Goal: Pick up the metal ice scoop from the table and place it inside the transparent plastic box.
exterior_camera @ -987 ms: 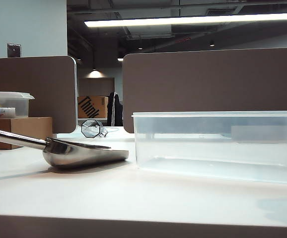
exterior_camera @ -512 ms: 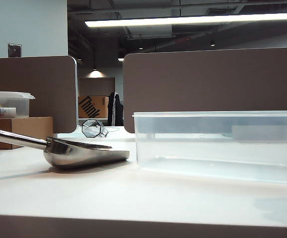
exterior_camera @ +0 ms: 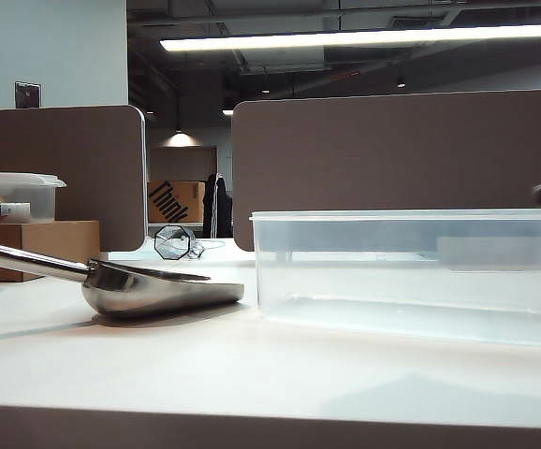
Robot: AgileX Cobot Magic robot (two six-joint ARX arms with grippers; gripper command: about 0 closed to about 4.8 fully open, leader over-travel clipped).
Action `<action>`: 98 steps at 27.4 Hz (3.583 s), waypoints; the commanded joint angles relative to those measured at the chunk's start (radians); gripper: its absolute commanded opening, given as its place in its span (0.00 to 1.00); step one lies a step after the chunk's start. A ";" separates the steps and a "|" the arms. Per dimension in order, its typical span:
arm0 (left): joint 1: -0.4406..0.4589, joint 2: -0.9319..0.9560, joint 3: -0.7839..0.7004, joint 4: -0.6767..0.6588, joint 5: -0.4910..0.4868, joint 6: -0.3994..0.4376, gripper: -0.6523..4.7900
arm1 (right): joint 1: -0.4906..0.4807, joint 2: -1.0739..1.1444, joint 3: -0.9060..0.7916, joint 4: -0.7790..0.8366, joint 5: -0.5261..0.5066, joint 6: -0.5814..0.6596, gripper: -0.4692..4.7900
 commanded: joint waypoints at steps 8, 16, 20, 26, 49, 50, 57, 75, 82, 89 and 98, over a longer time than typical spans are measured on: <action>0.000 0.002 0.127 -0.116 0.306 -0.201 0.56 | 0.314 0.043 0.001 0.018 -0.003 -0.001 0.09; 0.000 0.520 0.746 -0.717 0.279 0.412 0.87 | 0.314 0.042 0.001 0.018 -0.002 -0.002 0.09; -0.001 0.964 1.054 -0.986 0.249 0.551 0.87 | 0.314 0.041 0.001 0.018 -0.001 -0.002 0.09; -0.069 1.464 1.326 -1.099 0.063 0.636 0.87 | 0.315 0.041 0.001 0.018 0.000 -0.001 0.09; -0.137 1.896 1.445 -1.216 0.069 0.653 0.64 | 0.314 0.041 0.001 0.018 0.002 -0.002 0.09; -0.137 1.896 1.445 -1.216 0.069 0.653 0.61 | 0.314 0.041 0.001 0.018 0.002 -0.002 0.09; -0.137 1.896 1.445 -1.209 0.069 0.654 0.49 | 0.314 0.041 0.001 0.018 0.002 -0.002 0.09; -0.139 1.872 1.447 -1.201 0.069 0.676 0.11 | 0.314 0.042 0.001 0.018 0.002 -0.002 0.09; -0.207 1.715 1.450 -1.162 0.050 0.768 0.11 | 0.314 0.036 0.001 0.018 0.002 -0.002 0.09; -0.303 1.657 1.629 -1.233 0.056 0.861 0.11 | 0.265 -0.051 0.001 0.018 -0.002 -0.001 0.09; -0.450 1.663 1.826 -1.169 0.049 1.158 0.11 | 0.103 -0.132 0.001 0.033 -0.001 -0.001 0.09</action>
